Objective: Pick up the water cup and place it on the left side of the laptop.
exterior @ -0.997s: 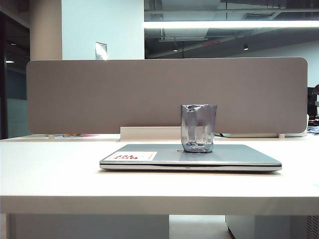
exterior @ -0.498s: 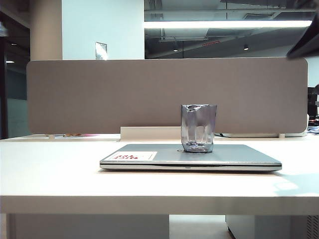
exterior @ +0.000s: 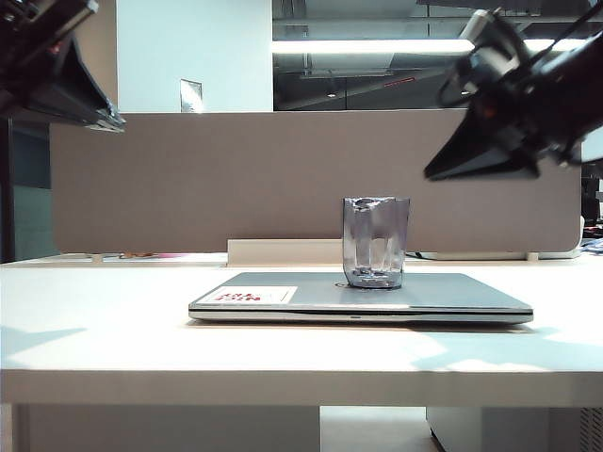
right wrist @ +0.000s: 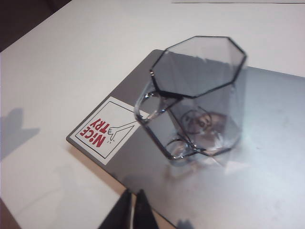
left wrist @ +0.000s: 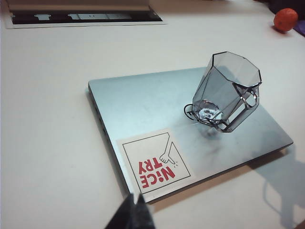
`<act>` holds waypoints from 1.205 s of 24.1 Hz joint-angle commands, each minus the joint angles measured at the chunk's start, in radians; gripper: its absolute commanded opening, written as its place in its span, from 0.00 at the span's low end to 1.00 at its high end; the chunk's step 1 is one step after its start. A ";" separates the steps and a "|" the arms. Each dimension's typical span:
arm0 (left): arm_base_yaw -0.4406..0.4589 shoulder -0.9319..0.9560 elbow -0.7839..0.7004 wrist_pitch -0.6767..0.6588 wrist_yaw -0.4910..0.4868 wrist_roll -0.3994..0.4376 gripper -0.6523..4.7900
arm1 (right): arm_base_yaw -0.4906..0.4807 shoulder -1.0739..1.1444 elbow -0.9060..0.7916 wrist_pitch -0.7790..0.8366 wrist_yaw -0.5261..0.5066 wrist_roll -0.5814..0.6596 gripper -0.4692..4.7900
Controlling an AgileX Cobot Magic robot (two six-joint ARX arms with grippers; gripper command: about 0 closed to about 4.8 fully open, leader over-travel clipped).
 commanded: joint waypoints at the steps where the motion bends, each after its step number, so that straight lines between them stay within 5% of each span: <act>1: -0.005 0.011 0.005 0.007 -0.038 0.015 0.11 | 0.027 0.082 0.006 0.114 -0.002 -0.007 0.30; 10: -0.005 0.011 0.005 0.004 -0.046 0.063 0.11 | 0.117 0.309 0.132 0.141 0.013 -0.100 0.33; 17: -0.005 0.010 0.005 -0.011 -0.046 0.078 0.11 | 0.120 0.348 0.173 0.128 0.146 -0.107 0.33; 29: -0.005 0.010 0.005 -0.012 -0.064 0.097 0.11 | 0.129 0.375 0.176 0.206 0.084 -0.107 0.33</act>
